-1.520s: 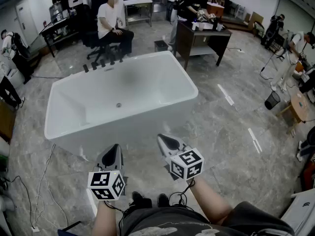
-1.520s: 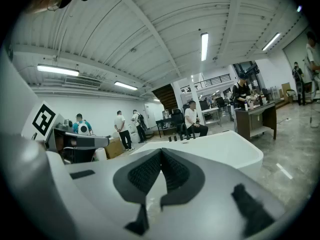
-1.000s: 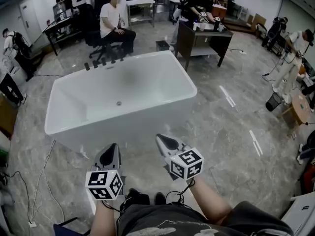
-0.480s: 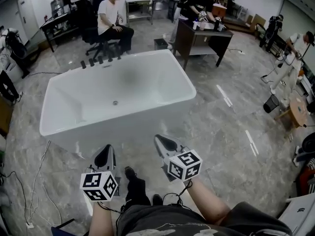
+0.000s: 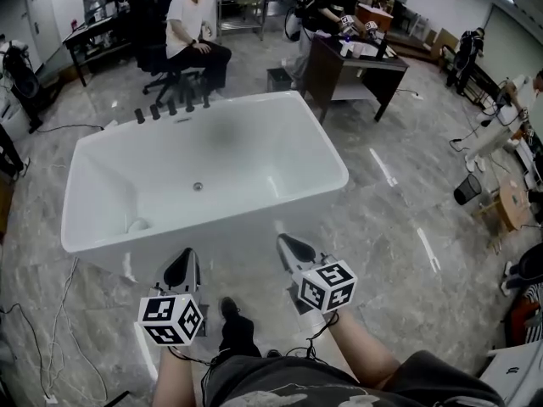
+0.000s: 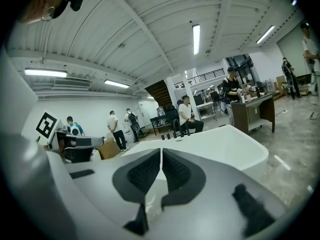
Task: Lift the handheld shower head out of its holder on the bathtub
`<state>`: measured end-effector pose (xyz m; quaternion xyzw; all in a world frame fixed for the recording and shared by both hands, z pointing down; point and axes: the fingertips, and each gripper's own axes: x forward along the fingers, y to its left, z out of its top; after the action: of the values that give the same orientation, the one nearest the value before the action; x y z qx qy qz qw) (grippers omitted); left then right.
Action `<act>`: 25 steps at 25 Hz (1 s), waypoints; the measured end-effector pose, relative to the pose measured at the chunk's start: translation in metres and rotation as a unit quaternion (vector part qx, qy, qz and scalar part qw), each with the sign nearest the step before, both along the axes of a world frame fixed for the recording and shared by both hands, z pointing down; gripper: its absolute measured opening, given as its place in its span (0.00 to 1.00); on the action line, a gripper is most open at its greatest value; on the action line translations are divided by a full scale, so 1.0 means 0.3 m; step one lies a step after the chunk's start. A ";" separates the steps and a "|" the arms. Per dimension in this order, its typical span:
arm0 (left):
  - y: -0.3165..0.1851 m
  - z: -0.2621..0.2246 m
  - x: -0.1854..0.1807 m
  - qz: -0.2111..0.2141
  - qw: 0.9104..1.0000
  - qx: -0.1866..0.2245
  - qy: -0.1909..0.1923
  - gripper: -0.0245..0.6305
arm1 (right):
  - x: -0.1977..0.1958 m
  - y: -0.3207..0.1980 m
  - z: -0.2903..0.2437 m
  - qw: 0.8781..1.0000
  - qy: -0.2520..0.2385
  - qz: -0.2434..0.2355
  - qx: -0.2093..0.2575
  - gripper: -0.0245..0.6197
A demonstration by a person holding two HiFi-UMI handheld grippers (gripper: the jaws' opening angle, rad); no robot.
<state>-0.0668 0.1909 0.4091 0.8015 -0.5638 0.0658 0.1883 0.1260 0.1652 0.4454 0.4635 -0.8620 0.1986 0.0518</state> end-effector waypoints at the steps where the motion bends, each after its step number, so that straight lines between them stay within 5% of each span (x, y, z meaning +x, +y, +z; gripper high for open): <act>1: -0.042 -0.001 -0.021 0.001 1.000 0.000 0.001 0.06 | -0.015 -0.040 0.003 1.000 0.002 0.001 -0.001 0.08; 16: -0.588 0.010 -0.287 0.025 0.999 -0.015 0.020 0.06 | -0.227 -0.641 -0.007 0.998 0.032 0.043 -0.017 0.08; 25: -0.784 0.049 -0.365 0.043 0.999 -0.021 0.023 0.06 | -0.167 -0.869 -0.044 0.993 0.044 0.113 0.013 0.08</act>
<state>-0.1763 -0.0442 0.4239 0.8219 -0.5231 0.0673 0.2150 0.0758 -0.0955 0.4321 0.5665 -0.8037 0.1718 0.0608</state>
